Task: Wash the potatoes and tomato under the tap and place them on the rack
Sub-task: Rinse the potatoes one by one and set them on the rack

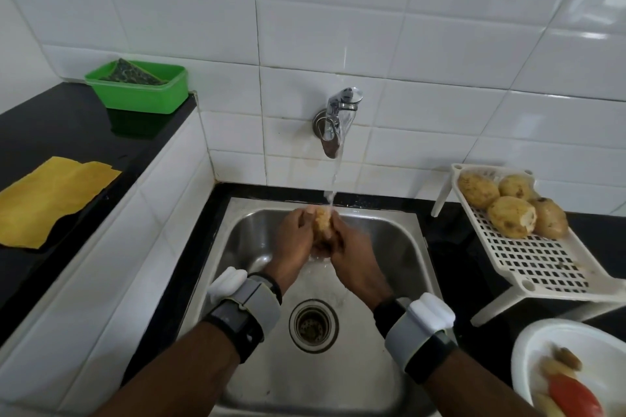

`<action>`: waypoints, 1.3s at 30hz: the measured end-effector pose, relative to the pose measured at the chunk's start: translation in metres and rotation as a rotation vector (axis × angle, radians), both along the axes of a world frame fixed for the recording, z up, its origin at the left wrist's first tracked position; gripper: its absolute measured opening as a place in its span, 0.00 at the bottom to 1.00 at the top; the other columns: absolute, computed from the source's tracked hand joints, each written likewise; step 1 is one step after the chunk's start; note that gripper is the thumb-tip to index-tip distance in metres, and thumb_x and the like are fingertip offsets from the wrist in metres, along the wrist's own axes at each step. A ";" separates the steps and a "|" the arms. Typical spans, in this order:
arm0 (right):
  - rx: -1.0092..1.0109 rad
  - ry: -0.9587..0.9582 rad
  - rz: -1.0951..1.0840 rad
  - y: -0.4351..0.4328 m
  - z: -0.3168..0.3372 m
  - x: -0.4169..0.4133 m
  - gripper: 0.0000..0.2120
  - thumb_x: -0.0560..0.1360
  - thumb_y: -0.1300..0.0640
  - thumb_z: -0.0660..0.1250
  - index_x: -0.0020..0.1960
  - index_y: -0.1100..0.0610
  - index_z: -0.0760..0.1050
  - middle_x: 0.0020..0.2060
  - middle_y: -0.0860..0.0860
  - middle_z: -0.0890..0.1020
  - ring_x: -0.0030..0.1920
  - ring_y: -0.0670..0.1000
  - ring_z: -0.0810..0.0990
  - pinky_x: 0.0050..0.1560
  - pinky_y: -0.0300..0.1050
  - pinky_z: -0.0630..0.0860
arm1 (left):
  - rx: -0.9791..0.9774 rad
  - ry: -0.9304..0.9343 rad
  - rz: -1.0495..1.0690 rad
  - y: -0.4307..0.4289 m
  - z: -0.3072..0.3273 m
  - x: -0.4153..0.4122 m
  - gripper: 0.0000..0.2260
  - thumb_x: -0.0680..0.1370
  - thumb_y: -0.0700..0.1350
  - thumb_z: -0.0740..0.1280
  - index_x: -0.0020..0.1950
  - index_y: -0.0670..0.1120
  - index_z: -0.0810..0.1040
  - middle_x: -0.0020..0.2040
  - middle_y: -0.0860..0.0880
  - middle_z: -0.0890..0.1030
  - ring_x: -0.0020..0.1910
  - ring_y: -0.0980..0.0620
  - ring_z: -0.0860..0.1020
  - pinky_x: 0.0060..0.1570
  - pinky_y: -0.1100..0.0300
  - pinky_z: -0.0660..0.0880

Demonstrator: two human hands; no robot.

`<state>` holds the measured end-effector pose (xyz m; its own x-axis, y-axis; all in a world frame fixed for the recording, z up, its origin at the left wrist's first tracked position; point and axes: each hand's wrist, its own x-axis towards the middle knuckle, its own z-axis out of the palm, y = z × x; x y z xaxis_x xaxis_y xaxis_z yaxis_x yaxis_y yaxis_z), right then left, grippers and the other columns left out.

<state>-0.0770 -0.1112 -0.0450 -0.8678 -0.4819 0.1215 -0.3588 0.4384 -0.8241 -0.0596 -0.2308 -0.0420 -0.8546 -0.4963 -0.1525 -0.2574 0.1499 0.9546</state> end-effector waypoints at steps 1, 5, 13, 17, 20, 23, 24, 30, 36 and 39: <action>0.023 0.004 -0.002 0.001 -0.001 0.001 0.24 0.78 0.67 0.62 0.73 0.58 0.68 0.56 0.50 0.82 0.52 0.42 0.81 0.57 0.36 0.78 | -0.008 -0.005 0.010 0.001 0.000 0.000 0.16 0.84 0.52 0.55 0.62 0.45 0.77 0.53 0.45 0.82 0.49 0.51 0.81 0.49 0.56 0.79; 0.000 -0.005 -0.045 0.007 -0.003 -0.005 0.24 0.75 0.64 0.68 0.70 0.55 0.71 0.56 0.49 0.82 0.54 0.45 0.81 0.56 0.42 0.80 | 0.181 -0.021 -0.173 0.004 0.004 0.006 0.14 0.83 0.55 0.56 0.62 0.49 0.74 0.50 0.47 0.81 0.46 0.51 0.81 0.40 0.60 0.81; 0.184 -0.002 0.018 0.006 0.005 -0.018 0.39 0.63 0.58 0.79 0.70 0.57 0.67 0.60 0.51 0.75 0.59 0.49 0.75 0.56 0.34 0.70 | -0.005 -0.050 -0.388 0.002 0.002 0.008 0.17 0.82 0.55 0.59 0.67 0.49 0.65 0.48 0.47 0.79 0.36 0.55 0.77 0.30 0.62 0.73; 0.157 0.004 -0.010 0.005 0.009 -0.017 0.29 0.66 0.52 0.78 0.63 0.52 0.70 0.52 0.45 0.72 0.51 0.44 0.73 0.45 0.28 0.69 | -0.041 -0.008 -0.383 -0.008 0.000 0.009 0.17 0.81 0.59 0.60 0.62 0.49 0.71 0.40 0.47 0.79 0.27 0.55 0.75 0.25 0.60 0.71; 0.164 0.030 0.009 -0.002 0.005 -0.018 0.31 0.64 0.48 0.77 0.63 0.53 0.71 0.57 0.52 0.72 0.52 0.45 0.73 0.47 0.32 0.73 | 0.006 0.049 -0.385 -0.012 0.003 0.013 0.16 0.80 0.58 0.61 0.61 0.49 0.73 0.37 0.46 0.80 0.24 0.54 0.74 0.22 0.60 0.71; 0.161 0.016 0.018 -0.004 0.005 -0.019 0.26 0.63 0.51 0.77 0.58 0.53 0.72 0.52 0.50 0.77 0.49 0.45 0.75 0.44 0.30 0.71 | -0.038 0.037 -0.418 -0.015 0.003 0.015 0.16 0.81 0.58 0.58 0.62 0.50 0.75 0.31 0.44 0.79 0.22 0.52 0.73 0.22 0.61 0.70; 0.128 -0.011 0.017 -0.004 0.006 -0.017 0.24 0.64 0.52 0.77 0.56 0.52 0.72 0.48 0.48 0.80 0.47 0.45 0.78 0.44 0.32 0.73 | -0.061 0.014 -0.368 -0.015 0.004 0.015 0.18 0.82 0.58 0.56 0.58 0.47 0.77 0.30 0.43 0.79 0.22 0.51 0.73 0.22 0.61 0.70; 0.073 -0.042 0.027 -0.008 0.019 -0.011 0.25 0.66 0.49 0.78 0.58 0.51 0.71 0.47 0.45 0.79 0.46 0.45 0.79 0.42 0.36 0.76 | -0.391 -0.017 -0.225 -0.028 0.036 -0.010 0.11 0.83 0.46 0.58 0.58 0.45 0.79 0.49 0.48 0.82 0.48 0.52 0.80 0.41 0.67 0.74; 0.111 -0.075 -0.019 -0.009 0.029 -0.016 0.32 0.66 0.48 0.78 0.64 0.52 0.67 0.51 0.46 0.77 0.48 0.44 0.78 0.43 0.36 0.76 | -0.316 0.147 -0.224 -0.028 0.086 -0.048 0.24 0.83 0.38 0.54 0.78 0.53 0.59 0.62 0.48 0.76 0.57 0.47 0.77 0.57 0.56 0.74; 0.134 -0.081 -0.037 -0.008 0.032 -0.020 0.34 0.65 0.47 0.78 0.65 0.50 0.66 0.53 0.47 0.77 0.51 0.46 0.78 0.49 0.41 0.79 | -0.343 0.167 -0.222 -0.023 0.094 -0.057 0.27 0.81 0.34 0.53 0.78 0.53 0.60 0.68 0.43 0.74 0.64 0.45 0.74 0.62 0.55 0.73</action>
<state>-0.0966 -0.1193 -0.0130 -0.8894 -0.4570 -0.0125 -0.2757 0.5579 -0.7828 -0.1171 -0.2538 0.0525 -0.9451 -0.2961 0.1382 -0.0300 0.4997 0.8657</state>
